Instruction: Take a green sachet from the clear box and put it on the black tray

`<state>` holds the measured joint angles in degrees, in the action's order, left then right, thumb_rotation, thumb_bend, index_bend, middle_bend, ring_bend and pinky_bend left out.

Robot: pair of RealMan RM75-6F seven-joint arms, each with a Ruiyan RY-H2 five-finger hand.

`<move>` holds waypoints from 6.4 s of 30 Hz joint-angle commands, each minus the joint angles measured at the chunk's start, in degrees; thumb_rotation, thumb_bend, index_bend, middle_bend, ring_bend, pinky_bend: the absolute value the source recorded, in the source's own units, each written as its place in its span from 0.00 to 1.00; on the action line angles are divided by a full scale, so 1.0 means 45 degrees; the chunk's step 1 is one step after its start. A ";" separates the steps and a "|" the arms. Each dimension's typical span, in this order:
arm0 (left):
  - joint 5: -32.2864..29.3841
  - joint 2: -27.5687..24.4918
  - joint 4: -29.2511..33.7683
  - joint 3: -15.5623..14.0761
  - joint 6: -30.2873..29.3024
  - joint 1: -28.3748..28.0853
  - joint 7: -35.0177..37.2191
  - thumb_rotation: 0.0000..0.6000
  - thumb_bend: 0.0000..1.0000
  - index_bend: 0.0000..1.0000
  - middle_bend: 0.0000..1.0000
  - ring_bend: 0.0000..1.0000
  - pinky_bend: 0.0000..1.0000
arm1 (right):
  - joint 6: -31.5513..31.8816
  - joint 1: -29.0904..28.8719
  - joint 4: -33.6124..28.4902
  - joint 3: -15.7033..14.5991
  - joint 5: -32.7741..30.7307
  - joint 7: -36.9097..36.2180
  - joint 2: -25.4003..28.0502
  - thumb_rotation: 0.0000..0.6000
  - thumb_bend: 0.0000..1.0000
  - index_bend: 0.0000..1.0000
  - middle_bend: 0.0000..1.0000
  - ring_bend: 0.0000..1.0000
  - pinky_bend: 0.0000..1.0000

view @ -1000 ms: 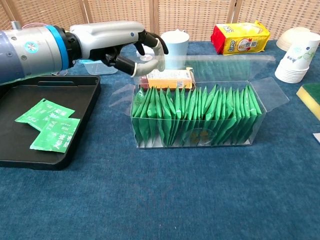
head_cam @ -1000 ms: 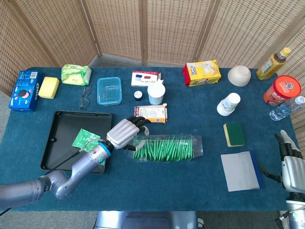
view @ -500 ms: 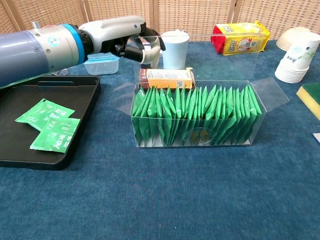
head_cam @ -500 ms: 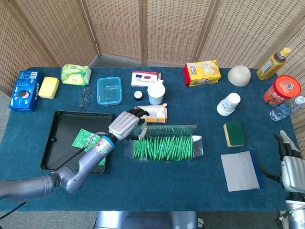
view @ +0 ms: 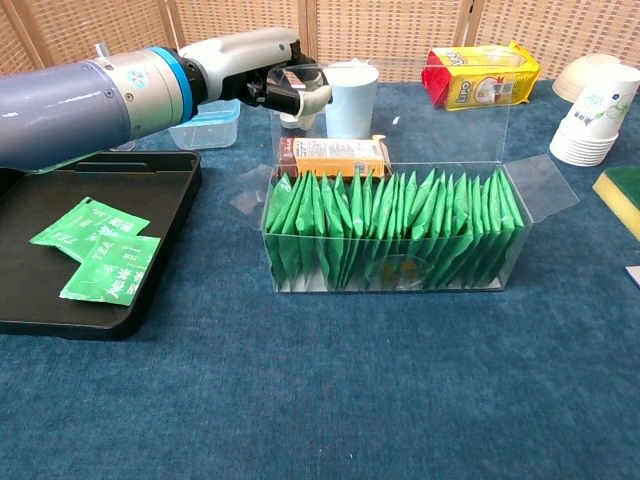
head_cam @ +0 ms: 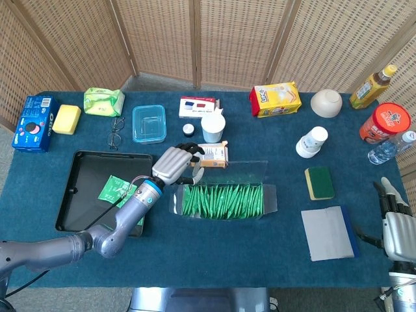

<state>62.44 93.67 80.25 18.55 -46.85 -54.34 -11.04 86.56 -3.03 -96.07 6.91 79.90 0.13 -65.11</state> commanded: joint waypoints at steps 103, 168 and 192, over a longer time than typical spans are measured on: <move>0.0722 -0.1278 0.2469 -0.2413 -0.0075 -0.2104 -0.7347 1.00 0.36 0.36 0.04 0.00 0.15 | 0.0317 0.0463 0.0911 0.0055 0.0042 -0.1045 -0.0338 1.00 0.21 0.00 0.02 0.06 0.20; 0.1913 -0.0562 0.1653 -0.2455 -0.1577 -0.2152 -0.6530 1.00 0.35 0.64 0.17 0.00 0.15 | 0.0532 0.0732 0.1157 0.0084 0.0195 -0.1382 -0.0406 1.00 0.21 0.00 0.02 0.06 0.20; 0.5054 -0.4103 0.4826 -0.2173 -0.5860 0.0661 -0.3007 1.00 0.35 0.64 0.19 0.00 0.15 | 0.0317 0.0357 0.1101 0.0231 0.0474 -0.1300 -0.0467 1.00 0.21 0.00 0.02 0.06 0.20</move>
<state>84.55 77.01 100.47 9.22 -72.17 -52.62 -25.63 88.04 -1.34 -91.06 7.91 81.95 -5.78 -67.18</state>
